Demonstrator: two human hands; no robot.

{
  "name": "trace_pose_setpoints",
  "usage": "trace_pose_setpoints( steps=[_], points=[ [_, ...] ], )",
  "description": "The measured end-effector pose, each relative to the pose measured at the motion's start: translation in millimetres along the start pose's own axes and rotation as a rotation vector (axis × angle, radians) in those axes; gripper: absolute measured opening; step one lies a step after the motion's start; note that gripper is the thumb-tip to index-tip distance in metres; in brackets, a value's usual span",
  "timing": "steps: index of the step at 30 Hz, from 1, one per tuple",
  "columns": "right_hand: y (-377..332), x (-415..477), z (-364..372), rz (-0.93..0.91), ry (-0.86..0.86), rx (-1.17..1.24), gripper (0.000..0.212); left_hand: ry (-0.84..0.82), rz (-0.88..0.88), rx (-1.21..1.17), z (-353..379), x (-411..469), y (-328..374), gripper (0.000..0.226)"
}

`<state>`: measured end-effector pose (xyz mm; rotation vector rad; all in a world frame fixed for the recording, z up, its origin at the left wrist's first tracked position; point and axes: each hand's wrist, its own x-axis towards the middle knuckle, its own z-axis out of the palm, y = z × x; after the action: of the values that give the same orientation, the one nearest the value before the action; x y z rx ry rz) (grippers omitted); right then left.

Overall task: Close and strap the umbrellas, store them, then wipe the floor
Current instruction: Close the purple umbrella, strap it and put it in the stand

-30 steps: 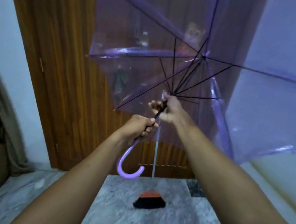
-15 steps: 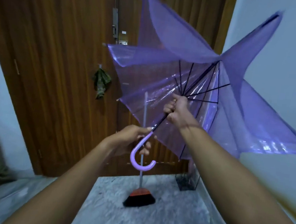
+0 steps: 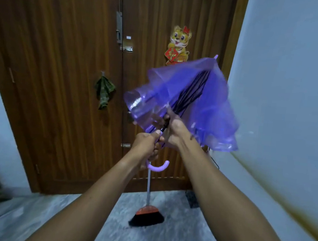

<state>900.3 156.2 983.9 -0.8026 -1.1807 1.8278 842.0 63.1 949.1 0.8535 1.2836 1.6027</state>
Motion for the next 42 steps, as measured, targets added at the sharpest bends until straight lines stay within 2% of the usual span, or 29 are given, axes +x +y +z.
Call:
trace_pose_setpoints(
  steps=[3,6,8,10,12,14,16,17,19,20,21,22,23,24,25,26,27,29,31,33,39,42],
  points=[
    [9.2,-14.1,-6.0,0.033,0.019,-0.119,0.047,0.034,0.012,0.041,-4.5,-2.9,-4.6,0.037],
    [27.7,-13.8,-18.7,0.029,0.068,-0.052,0.036,0.068,0.007,0.023,-6.4,-0.1,-8.1,0.038],
    [32.0,-4.6,-17.9,0.020,0.071,-0.144,0.034,0.066,-0.024,-0.031,-8.9,1.2,-12.0,0.038],
    [32.8,4.6,-10.2,-0.069,0.062,-0.395,0.035,0.044,-0.075,-0.068,-15.1,3.7,-16.9,0.038],
    [35.3,4.7,-10.0,-0.187,0.010,-0.610,0.040,0.039,-0.082,0.025,-26.5,9.2,-19.3,0.040],
    [39.8,5.6,-17.1,-0.182,-0.046,-0.651,0.045,0.166,0.049,0.262,-40.9,13.9,-14.7,0.036],
    [37.6,-0.5,-22.5,-0.163,-0.010,-0.692,0.045,0.490,0.352,0.579,-55.1,10.6,-6.0,0.028],
    [37.1,-0.4,-21.3,-0.139,0.014,-0.729,0.044,0.623,0.531,0.657,-55.0,5.0,1.2,0.026],
    [39.9,-4.7,-15.0,-0.086,-0.015,-0.841,0.045,0.665,0.801,0.683,-40.8,-5.9,14.9,0.020],
    [43.9,-10.0,-9.5,-0.077,-0.050,-0.928,0.046,0.643,0.829,0.700,-28.2,-9.2,23.6,0.020],
    [48.1,-15.0,-2.4,-0.057,-0.077,-0.973,0.046,0.656,0.752,0.727,-20.7,0.2,25.0,0.032],
    [53.9,-18.0,3.6,-0.042,-0.097,-0.937,0.046,0.655,0.573,0.728,-15.2,9.0,30.7,0.059],
    [60.9,-20.4,9.2,-0.011,-0.103,-0.947,0.044,0.626,0.374,0.616,-17.2,22.5,35.7,0.088],
    [62.6,-27.4,13.3,-0.017,-0.145,-1.081,0.036,0.573,0.216,0.399,-22.7,33.8,41.6,0.111],
    [63.9,-31.8,13.4,-0.037,-0.230,-1.241,0.026,0.516,0.135,0.157,-33.7,44.6,44.0,0.121],
    [63.1,-36.4,12.9,-0.030,-0.296,-1.318,0.023,0.477,0.109,-0.025,-43.9,49.8,43.8,0.118],
    [63.4,-36.7,11.4,-0.042,-0.332,-1.333,0.031,0.476,0.101,-0.115,-54.4,55.6,42.0,0.107],
    [62.5,-39.1,13.0,-0.169,-0.361,-1.338,0.041,0.530,0.148,-0.129,-65.1,58.0,43.1,0.076],
    [65.4,-35.2,17.7,-0.209,-0.393,-1.372,0.031,0.587,0.218,-0.130,-73.2,58.2,49.0,0.060],
    [65.2,-36.3,24.7,-0.231,-0.355,-1.502,0.022,0.603,0.278,-0.154,-82.1,58.8,58.6,0.064],
    [47.7,-60.9,37.9,-0.545,-0.261,-1.888,0.037,0.717,0.383,-0.069,-97.0,63.0,72.7,0.054],
    [42.3,-76.4,41.4,-0.561,-0.222,-2.006,0.044,0.744,0.387,-0.035,-114.3,69.9,79.6,0.071]
  ],
)
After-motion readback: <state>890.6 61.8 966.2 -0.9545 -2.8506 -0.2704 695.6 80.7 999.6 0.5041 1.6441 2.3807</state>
